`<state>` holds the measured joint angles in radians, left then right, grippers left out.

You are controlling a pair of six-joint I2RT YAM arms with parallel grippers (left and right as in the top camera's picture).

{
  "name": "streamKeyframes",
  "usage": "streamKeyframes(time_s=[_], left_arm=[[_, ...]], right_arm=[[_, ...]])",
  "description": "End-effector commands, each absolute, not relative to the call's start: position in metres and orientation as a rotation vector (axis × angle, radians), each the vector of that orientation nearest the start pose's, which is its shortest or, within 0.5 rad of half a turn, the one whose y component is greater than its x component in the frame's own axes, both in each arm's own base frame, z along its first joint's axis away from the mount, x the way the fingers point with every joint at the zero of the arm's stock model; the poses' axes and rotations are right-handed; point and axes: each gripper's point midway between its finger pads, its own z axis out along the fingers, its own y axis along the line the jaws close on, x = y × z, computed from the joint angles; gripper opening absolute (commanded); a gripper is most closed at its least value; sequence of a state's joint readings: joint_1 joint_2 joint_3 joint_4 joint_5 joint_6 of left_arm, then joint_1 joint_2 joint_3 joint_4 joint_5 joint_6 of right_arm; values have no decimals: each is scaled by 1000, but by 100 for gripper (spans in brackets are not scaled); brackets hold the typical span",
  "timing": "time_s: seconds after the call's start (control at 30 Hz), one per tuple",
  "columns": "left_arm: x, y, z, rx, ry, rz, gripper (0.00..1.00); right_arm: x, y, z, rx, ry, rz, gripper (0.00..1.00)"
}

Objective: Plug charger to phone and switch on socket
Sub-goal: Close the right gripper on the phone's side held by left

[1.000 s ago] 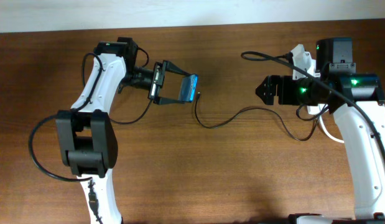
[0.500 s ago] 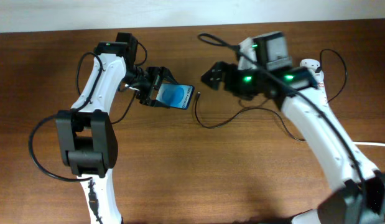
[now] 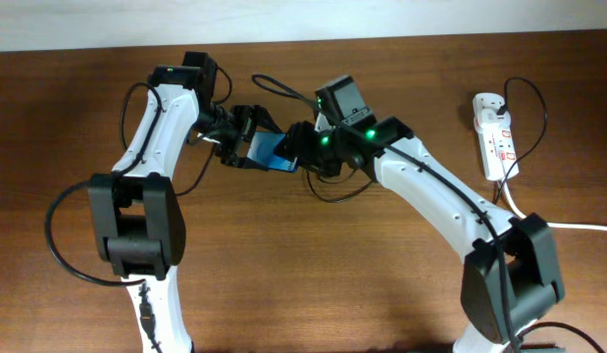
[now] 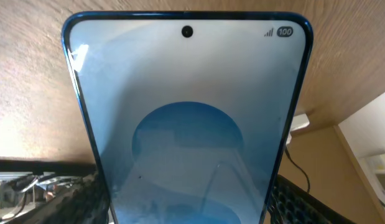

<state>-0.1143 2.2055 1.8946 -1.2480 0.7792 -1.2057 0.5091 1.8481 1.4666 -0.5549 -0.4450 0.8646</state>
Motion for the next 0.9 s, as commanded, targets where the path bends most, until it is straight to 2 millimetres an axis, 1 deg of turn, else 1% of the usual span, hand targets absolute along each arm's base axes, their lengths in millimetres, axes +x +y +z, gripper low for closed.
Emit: streamKeyframes(time_s=[0.0,0.03,0.1,0.2,0.4,0.47,0.5,0.53,0.57,0.6,0.67,0.77,0.8,0.87], left_arm=[[413,-189,130,-1764,2941,-1317,0],[412,-192,130,-1754,2951,-1314,0],[409,-198,130,-1739,2969,-1310,0],[407,-202,130,-1725,2985,-1306,0],[406,-204,131,-1721,2989,-1311,0],[406,-204,131,-1721,2989,-1311,0],[406,-204,131,-1721,2989,-1311,0],[406,-204,131,-1722,2988,-1311,4],[406,-204,131,-1720,2988,-1311,26],[406,-203,131,-1721,2987,-1312,34],[407,-202,131,-1724,2983,-1313,42],[408,-199,131,-1724,2976,-1317,61],[410,-196,131,-1696,2975,-1326,71],[413,-189,131,-1687,2962,-1336,82]], right_arm=[[385,300,138,307,2712,961,50],[386,299,137,337,2706,932,48],[386,300,135,341,2697,894,44],[391,296,134,351,2669,830,39],[393,297,135,349,2662,834,24],[392,297,135,349,2663,834,18],[392,297,135,349,2663,834,6],[393,297,135,349,2663,834,4],[393,297,135,350,2662,834,4],[393,297,135,350,2662,835,4],[392,297,135,348,2663,838,4],[392,295,136,354,2669,847,4],[393,294,139,338,2668,863,4],[395,286,146,353,2653,868,4]])
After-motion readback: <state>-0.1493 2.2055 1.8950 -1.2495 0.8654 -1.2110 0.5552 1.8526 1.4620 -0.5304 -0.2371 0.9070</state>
